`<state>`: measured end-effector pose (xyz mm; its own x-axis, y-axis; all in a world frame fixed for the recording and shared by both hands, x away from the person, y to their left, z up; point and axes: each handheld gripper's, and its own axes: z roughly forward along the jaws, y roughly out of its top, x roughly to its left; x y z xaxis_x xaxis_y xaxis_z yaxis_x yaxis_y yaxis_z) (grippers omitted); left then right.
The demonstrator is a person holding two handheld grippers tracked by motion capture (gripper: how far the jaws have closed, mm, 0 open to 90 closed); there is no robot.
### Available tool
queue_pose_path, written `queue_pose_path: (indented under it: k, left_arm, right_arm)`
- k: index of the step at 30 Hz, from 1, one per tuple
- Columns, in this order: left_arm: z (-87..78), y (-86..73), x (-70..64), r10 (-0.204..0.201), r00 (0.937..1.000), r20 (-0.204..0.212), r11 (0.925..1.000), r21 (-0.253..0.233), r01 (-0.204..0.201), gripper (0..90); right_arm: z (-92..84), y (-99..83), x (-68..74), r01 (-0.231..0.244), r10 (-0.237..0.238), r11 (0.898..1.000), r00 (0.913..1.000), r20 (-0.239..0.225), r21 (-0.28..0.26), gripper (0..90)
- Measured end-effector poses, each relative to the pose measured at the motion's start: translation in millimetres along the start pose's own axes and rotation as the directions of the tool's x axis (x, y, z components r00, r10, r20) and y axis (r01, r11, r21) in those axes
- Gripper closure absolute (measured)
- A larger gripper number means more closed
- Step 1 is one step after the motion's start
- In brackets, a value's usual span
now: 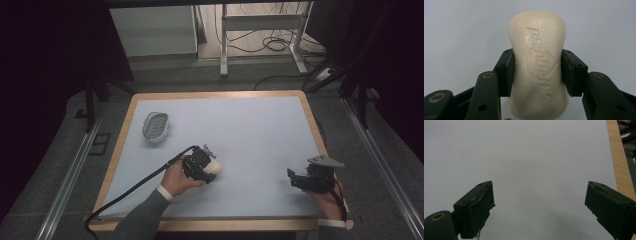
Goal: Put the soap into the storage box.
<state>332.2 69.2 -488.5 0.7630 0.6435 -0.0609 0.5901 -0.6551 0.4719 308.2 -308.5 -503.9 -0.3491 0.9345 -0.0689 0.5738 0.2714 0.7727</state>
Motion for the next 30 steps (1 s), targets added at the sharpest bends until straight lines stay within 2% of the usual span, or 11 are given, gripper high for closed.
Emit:
queue_pose_path:
  k: [8,30]
  left_arm:
    - [-9.5,0.3,8.0,-0.004,1.0,-0.009,1.0,-0.008,0.004,49.5]
    - [-38.6,2.3,33.8,-0.054,0.9983,-0.025,0.9963,-0.068,0.052,49.5]
  right_arm:
    - [-0.3,-0.3,-0.7,-0.002,0.002,1.0,1.0,0.001,0.0,8.6]
    - [-1.3,-0.9,-3.4,-0.012,0.012,1.0,0.9999,0.007,-0.003,8.6]
